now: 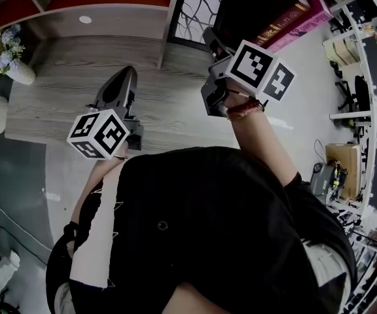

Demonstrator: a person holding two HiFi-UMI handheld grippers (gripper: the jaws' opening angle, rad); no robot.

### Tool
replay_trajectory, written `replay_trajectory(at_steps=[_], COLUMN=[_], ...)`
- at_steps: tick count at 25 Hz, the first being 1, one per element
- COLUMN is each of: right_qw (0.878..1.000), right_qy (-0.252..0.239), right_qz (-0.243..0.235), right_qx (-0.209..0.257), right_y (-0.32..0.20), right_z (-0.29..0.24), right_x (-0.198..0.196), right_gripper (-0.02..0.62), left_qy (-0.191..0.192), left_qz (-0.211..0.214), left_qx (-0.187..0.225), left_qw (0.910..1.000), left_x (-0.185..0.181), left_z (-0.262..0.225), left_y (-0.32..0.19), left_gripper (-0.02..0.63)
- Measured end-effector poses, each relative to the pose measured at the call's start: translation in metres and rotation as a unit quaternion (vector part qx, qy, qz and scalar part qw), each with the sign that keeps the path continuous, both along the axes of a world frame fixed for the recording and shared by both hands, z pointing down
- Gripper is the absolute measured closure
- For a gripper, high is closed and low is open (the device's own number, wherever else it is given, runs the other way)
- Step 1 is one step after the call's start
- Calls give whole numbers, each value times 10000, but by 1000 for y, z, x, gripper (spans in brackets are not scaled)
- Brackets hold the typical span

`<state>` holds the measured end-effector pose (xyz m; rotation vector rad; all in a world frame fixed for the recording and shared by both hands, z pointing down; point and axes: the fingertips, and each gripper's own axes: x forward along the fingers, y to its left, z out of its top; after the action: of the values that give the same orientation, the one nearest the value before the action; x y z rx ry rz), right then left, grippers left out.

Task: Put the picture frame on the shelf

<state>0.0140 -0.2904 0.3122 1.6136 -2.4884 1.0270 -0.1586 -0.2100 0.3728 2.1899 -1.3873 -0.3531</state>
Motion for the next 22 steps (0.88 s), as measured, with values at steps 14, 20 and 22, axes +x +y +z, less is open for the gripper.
replay_trajectory(at_steps=[14, 20, 22], right_qw=[9984, 9973, 9969], right_qy=[129, 193, 210], right_qz=[542, 655, 678], right_qx=[-105, -273, -347], right_y=[-11, -15, -16], right_z=[3, 11, 15], right_x=[3, 7, 8], right_gripper=[486, 468, 460], left_qy=[4, 10, 14], left_qz=[-30, -107, -105], left_qx=[-28, -45, -63], left_qw=[10000, 9999, 9999], left_x=[-11, -17, -17], left_z=[5, 7, 8], left_y=[2, 3, 3], left_gripper=[594, 594, 594])
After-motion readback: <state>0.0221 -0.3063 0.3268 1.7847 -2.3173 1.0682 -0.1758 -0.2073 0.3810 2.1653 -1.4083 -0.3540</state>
